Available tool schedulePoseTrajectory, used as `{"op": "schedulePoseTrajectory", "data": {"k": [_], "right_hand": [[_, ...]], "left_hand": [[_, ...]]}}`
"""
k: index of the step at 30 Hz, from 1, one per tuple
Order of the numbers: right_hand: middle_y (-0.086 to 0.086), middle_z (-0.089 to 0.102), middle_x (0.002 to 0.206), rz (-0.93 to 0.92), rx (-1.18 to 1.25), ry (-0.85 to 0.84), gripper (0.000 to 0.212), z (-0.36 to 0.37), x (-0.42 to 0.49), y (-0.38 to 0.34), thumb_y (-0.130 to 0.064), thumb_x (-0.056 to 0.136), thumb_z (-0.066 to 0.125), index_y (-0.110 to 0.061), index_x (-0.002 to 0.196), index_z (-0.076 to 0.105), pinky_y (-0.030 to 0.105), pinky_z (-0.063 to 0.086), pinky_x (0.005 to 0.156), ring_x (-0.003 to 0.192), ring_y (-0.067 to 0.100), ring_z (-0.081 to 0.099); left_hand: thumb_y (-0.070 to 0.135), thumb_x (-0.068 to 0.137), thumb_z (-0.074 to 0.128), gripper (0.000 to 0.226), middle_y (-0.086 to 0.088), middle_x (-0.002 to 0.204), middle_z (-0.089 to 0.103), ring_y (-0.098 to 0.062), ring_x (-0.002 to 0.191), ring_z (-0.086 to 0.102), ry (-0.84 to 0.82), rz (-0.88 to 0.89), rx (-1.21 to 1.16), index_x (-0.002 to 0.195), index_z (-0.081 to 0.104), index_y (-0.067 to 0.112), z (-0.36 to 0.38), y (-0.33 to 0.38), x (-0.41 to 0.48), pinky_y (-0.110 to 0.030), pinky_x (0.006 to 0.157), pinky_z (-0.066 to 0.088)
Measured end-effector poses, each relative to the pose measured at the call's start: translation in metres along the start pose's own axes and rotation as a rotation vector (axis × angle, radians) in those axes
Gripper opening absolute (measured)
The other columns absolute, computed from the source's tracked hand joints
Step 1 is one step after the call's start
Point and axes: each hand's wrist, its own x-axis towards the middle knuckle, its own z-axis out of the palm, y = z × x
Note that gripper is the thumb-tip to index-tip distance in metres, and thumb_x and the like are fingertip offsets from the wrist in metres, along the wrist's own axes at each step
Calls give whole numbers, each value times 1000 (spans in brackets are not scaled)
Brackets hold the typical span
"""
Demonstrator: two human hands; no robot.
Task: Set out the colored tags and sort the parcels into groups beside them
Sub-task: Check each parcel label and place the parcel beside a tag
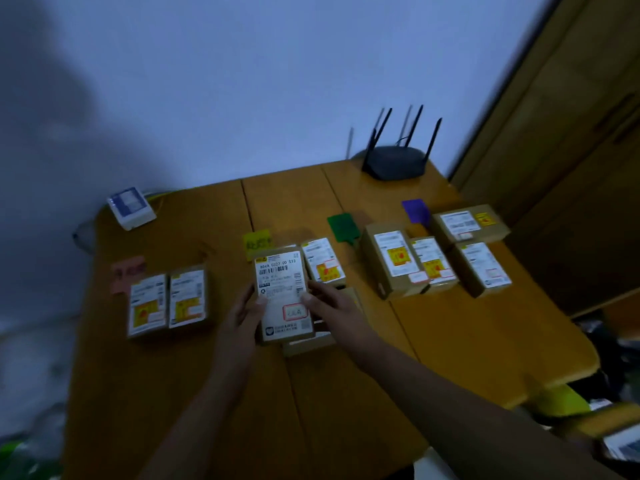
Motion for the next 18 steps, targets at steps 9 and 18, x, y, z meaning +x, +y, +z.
{"op": "schedulePoseTrajectory", "data": {"k": [9,18], "right_hand": [[2,70,128,34,-27,81,59,-147,-27,30,-44,96,71,-26,149,54,38,66,85,108,19,76],[13,66,135,224,-77,143,40,-261,-23,76,-21,104,62,-12,142,58,48,63,92,113,31,71]], "left_hand": [[23,101,64,38,2,125,70,-15,104,71,12,-73,81,139,63,23,136,-49,-18,-22,65,61],[24,100,66,29,-4,120,69,-10,93,67,2,-176,281,128,64,15,251,-121,-6,-35,74,63]]}}
